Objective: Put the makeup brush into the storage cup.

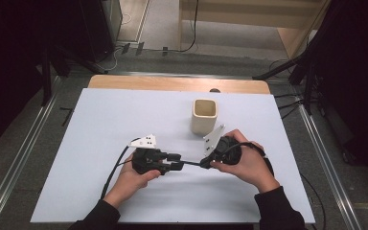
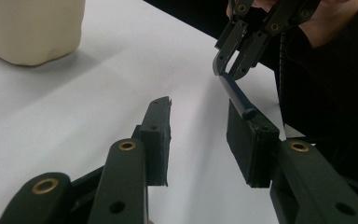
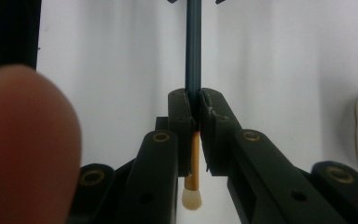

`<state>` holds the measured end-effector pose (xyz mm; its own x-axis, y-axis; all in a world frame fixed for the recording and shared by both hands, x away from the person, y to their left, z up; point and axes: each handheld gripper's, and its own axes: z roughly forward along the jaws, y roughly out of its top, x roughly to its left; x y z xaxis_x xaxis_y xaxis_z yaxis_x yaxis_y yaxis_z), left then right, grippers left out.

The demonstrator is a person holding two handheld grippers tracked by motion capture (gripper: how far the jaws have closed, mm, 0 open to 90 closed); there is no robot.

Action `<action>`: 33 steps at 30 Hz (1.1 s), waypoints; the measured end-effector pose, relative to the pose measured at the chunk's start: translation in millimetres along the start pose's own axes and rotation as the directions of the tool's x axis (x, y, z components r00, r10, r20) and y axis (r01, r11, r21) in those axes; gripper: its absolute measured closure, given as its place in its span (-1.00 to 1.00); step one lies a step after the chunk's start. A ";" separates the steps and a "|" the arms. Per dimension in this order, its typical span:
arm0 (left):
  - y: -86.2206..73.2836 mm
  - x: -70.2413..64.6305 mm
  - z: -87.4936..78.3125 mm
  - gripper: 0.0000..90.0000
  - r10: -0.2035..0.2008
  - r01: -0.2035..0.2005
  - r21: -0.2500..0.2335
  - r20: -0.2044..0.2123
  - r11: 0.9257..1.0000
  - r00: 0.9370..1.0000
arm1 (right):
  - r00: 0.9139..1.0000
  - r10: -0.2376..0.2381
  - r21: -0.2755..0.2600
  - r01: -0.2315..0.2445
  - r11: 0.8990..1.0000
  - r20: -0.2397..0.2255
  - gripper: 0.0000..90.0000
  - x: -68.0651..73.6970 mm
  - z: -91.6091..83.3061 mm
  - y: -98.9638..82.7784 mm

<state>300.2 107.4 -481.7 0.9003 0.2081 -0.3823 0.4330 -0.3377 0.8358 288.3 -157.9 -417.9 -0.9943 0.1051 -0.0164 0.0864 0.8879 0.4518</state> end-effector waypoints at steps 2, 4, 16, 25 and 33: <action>-0.1 -0.1 0.1 0.33 0.001 -0.001 0.001 -0.002 1.000 1.000 | 1.000 -0.006 0.002 0.006 1.000 -0.004 0.89 -0.3 1.0 0.1; -0.1 -0.1 0.1 0.33 0.002 -0.002 0.001 0.003 1.000 1.000 | 1.000 -0.007 0.003 0.007 1.000 -0.006 0.89 -0.3 1.5 0.1; -0.4 -1.2 -0.2 0.24 0.026 -0.026 0.014 0.011 1.000 1.000 | 1.000 -0.009 0.008 0.009 1.000 -0.010 0.89 -0.3 2.5 -0.6; 0.8 -4.4 -0.6 0.26 0.042 -0.042 0.005 0.026 0.999 0.999 | 1.000 -0.012 0.035 0.013 0.999 -0.016 0.89 -0.6 7.1 0.3; 4.0 -7.5 2.0 0.41 0.046 -0.047 0.023 0.041 0.999 0.998 | 1.000 -0.012 0.052 0.013 0.999 -0.014 0.89 -0.2 9.4 1.4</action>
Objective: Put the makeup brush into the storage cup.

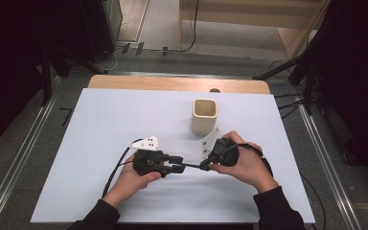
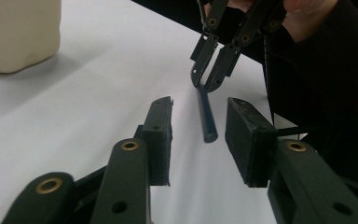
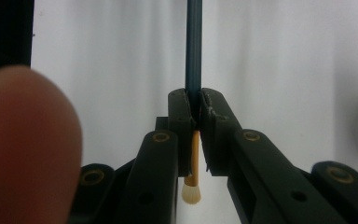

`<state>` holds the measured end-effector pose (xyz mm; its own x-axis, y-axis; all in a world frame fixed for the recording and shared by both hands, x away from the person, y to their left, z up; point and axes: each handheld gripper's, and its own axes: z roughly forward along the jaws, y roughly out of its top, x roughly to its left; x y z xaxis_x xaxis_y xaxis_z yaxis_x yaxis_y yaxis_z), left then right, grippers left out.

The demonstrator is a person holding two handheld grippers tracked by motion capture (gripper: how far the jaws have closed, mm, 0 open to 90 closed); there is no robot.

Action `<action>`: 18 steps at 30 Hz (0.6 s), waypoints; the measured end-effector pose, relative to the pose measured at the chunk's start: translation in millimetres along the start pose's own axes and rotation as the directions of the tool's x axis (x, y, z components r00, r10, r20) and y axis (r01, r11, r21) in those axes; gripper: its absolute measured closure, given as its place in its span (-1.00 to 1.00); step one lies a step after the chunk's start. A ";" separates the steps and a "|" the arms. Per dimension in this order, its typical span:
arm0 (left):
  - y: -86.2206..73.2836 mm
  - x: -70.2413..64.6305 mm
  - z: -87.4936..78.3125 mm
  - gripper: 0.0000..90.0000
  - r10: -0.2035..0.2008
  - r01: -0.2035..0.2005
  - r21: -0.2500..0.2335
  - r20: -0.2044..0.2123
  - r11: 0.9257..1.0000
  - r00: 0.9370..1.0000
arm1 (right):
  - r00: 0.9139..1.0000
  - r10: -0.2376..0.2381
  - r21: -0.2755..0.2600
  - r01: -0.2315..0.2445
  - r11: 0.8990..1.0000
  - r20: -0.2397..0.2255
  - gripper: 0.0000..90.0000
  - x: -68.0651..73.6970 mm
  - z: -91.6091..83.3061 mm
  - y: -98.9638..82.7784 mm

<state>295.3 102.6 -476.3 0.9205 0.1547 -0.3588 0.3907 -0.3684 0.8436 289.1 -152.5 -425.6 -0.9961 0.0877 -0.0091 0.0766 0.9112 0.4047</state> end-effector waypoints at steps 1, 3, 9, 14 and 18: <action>0.5 -0.6 0.5 0.43 -0.004 0.004 0.002 -0.002 1.000 1.000 | 1.000 -0.001 0.001 0.001 1.000 -0.006 0.89 0.0 0.5 0.0; 0.9 -0.9 0.9 0.50 0.000 0.000 0.009 -0.002 1.000 1.000 | 1.000 0.000 0.005 0.000 1.000 -0.004 0.89 0.1 1.0 0.0; 0.8 0.1 3.4 0.87 -0.001 0.000 0.031 0.018 1.000 1.000 | 1.000 -0.004 0.003 0.004 1.000 -0.006 0.89 0.2 0.2 -0.4; 1.8 0.9 0.8 0.91 0.003 -0.004 0.026 0.027 1.000 1.000 | 1.000 0.000 -0.010 -0.001 1.000 -0.010 0.88 0.0 -1.2 -1.1; 2.9 1.5 -4.6 0.91 0.004 -0.004 -0.004 -0.003 1.000 1.000 | 0.998 0.041 -0.053 -0.038 0.998 0.042 0.74 -1.9 -3.0 -2.6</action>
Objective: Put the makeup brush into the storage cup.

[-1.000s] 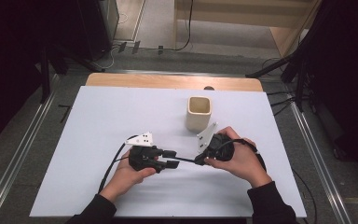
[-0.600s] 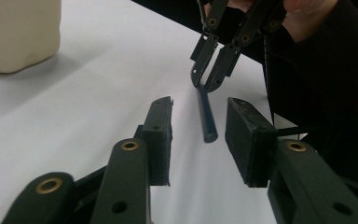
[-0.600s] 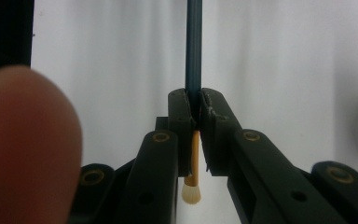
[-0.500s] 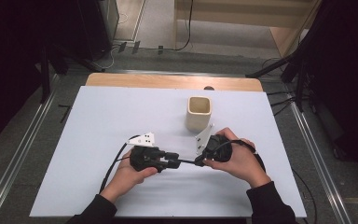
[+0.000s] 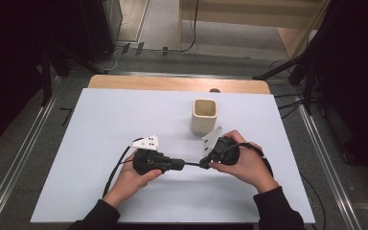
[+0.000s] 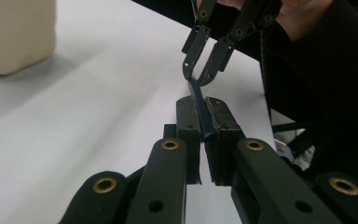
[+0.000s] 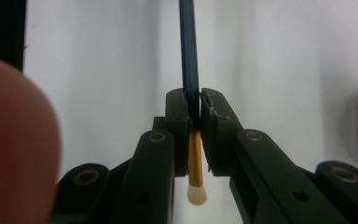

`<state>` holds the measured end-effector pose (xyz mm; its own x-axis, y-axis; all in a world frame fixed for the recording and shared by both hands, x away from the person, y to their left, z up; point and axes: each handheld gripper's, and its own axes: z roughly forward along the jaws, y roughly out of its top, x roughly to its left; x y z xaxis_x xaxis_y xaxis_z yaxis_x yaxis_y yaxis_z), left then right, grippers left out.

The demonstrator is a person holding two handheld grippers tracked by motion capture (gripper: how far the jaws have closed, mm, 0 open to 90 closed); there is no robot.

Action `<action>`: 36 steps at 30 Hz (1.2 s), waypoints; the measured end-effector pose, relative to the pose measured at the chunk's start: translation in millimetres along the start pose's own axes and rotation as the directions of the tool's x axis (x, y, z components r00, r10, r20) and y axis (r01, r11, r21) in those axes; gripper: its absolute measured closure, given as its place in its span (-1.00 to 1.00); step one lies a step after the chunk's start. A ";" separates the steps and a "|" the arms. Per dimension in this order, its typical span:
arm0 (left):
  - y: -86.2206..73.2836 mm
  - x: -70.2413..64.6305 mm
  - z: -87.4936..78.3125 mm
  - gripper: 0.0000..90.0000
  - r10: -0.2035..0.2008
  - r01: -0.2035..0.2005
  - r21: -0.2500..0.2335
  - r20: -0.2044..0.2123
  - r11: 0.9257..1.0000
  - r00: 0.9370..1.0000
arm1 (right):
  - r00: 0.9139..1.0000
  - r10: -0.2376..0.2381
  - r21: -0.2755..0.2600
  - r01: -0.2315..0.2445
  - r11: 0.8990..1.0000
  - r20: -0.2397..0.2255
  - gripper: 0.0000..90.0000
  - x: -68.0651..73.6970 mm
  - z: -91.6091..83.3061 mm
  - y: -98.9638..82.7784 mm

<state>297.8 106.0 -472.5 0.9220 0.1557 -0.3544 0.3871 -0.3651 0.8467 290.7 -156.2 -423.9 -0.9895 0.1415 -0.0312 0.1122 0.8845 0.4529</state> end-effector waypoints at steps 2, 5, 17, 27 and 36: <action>0.6 0.6 -3.3 0.91 0.006 -0.007 -0.010 -0.017 1.000 1.000 | 0.999 0.027 -0.022 -0.026 0.999 0.036 0.61 -1.2 -1.2 -1.4; 0.5 1.2 -6.5 0.91 0.007 -0.008 -0.033 -0.048 0.999 0.999 | 0.995 0.076 -0.053 -0.073 0.996 0.059 0.48 -3.4 -2.4 -3.4; 1.4 2.2 -22.0 0.91 -0.001 -0.020 -0.116 -0.178 0.993 0.984 | 0.949 0.299 -0.279 -0.262 0.924 0.097 -0.08 -2.7 1.1 -5.9; 2.4 -0.8 -34.1 0.91 0.000 -0.046 -0.179 -0.245 0.983 0.969 | 0.832 0.544 -0.537 -0.411 0.736 0.109 -0.31 6.8 -5.4 -18.3; 3.8 -5.9 -39.2 0.91 0.000 -0.071 -0.229 -0.296 0.971 0.955 | 0.700 0.714 -0.683 -0.518 0.516 0.008 -0.36 22.0 7.6 -23.5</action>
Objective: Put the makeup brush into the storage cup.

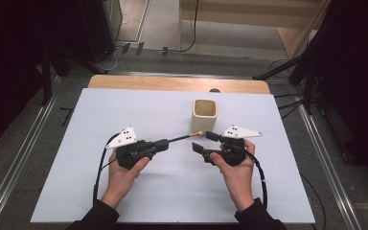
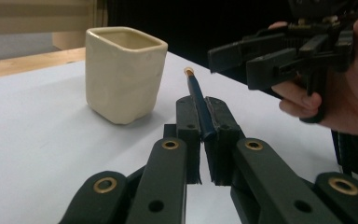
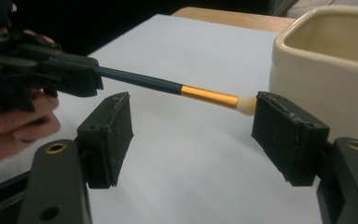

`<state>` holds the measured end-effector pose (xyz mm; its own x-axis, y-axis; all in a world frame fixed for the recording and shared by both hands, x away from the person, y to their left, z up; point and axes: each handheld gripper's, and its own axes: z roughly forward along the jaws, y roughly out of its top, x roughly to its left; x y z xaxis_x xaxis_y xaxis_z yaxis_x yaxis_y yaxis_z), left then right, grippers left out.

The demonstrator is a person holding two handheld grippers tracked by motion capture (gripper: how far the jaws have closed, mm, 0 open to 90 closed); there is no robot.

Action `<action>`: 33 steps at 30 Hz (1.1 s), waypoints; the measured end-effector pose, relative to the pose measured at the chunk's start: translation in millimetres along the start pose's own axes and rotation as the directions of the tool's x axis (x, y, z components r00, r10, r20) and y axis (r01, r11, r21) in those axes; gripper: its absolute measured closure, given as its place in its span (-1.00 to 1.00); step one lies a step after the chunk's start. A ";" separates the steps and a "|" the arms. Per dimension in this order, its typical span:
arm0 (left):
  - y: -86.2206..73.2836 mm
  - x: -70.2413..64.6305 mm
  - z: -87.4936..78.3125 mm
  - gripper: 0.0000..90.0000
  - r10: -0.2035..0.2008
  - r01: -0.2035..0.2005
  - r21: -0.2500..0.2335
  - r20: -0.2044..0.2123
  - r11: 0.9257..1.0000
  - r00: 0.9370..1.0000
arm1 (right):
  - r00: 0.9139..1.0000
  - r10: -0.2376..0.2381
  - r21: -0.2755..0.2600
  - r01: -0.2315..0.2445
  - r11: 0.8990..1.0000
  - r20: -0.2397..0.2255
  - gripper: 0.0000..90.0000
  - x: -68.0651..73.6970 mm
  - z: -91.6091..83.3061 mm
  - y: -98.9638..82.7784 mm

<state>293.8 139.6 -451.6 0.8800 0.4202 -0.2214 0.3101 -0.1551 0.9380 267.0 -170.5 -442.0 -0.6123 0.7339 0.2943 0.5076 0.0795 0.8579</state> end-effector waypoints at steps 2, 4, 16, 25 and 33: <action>-0.2 -1.5 0.4 0.91 0.009 -0.009 -0.008 -0.005 1.000 1.000 | 0.999 0.040 -0.032 -0.039 0.999 0.022 -0.38 4.3 2.9 -4.1; -0.7 -3.8 0.8 0.91 0.017 -0.018 -0.016 -0.016 1.000 1.000 | 0.996 0.077 -0.056 -0.075 0.996 0.034 -0.38 8.6 5.0 -6.9; -4.0 -11.5 3.1 0.91 0.045 -0.047 -0.044 -0.034 0.998 0.998 | 0.939 0.344 -0.171 -0.340 0.925 -0.006 -0.42 19.0 16.3 -19.0; -6.7 -17.8 6.7 0.91 0.051 -0.053 -0.056 -0.036 0.997 0.998 | 0.893 0.448 -0.179 -0.449 0.875 -0.049 -0.44 22.9 20.6 -21.1; -8.5 -24.2 10.8 0.91 0.065 -0.067 -0.055 -0.026 0.996 0.998 | 0.877 0.475 -0.203 -0.478 0.855 -0.067 -0.34 22.1 21.4 -23.2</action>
<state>273.7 121.2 -457.1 0.8887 0.4324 -0.1525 0.2304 -0.1335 0.9639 254.7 -141.7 -464.4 -0.3363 0.6368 0.6938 0.6037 -0.4197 0.6778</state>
